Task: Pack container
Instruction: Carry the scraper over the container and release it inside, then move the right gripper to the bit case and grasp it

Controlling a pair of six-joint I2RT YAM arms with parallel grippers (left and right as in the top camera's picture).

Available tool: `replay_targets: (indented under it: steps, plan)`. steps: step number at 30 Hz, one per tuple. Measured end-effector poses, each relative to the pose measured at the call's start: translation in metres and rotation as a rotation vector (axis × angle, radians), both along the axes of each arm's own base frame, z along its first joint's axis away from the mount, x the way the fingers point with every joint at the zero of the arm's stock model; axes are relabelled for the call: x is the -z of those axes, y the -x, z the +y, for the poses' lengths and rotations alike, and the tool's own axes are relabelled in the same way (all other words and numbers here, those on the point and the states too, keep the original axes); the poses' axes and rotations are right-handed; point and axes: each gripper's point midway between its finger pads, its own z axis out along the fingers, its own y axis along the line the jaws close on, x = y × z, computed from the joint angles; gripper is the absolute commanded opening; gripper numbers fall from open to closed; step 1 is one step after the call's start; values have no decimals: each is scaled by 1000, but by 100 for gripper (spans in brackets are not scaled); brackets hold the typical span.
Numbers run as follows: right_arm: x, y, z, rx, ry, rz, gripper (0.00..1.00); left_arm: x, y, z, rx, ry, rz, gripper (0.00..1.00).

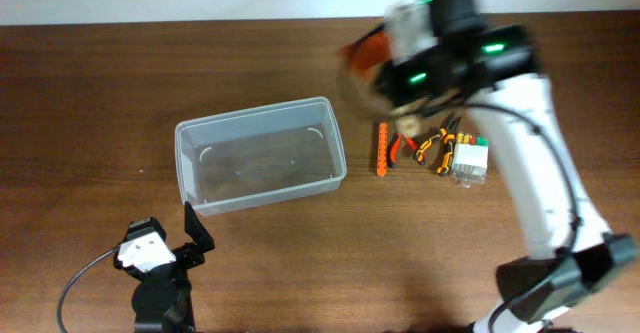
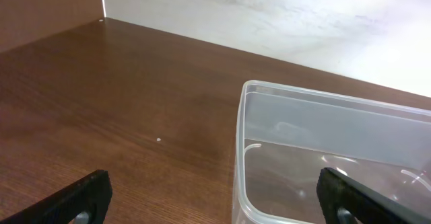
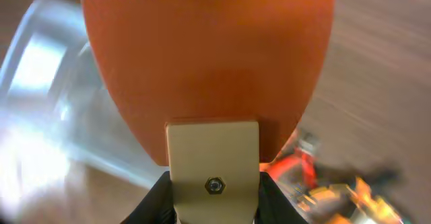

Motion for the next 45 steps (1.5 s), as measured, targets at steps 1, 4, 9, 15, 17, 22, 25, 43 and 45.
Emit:
replay_targets:
  steps: [1, 4, 9, 15, 17, 22, 25, 43, 45]
  plan:
    - [5, 7, 19, -87, 20, -6, 4, 0, 0, 0, 0, 0, 0, 99]
    - [27, 32, 75, -394, 100, -42, 4, 0, 0, 0, 0, 0, 0, 99]
    - [71, 58, 142, -830, 203, -135, 4, 0, 0, 0, 0, 0, 0, 99]
    - [133, 46, 180, -1089, 268, -223, 4, 0, 0, 0, 0, 0, 0, 99]
    - [152, 38, 184, -1113, 278, -225, 4, 0, 0, 0, 0, 0, 0, 99]
    - [191, 35, 181, -1131, 295, -160, 72, 0, 0, 0, 0, 0, 0, 99]
    - [190, 34, 180, -1087, 286, -135, 99, 0, 0, 0, 0, 0, 0, 99]
    - [-67, -24, -48, 18, 151, -193, 99, 0, 0, 0, 0, 0, 0, 99]
    - [-69, -28, -98, 196, 130, -151, 99, 0, 0, 0, 0, 0, 0, 99]
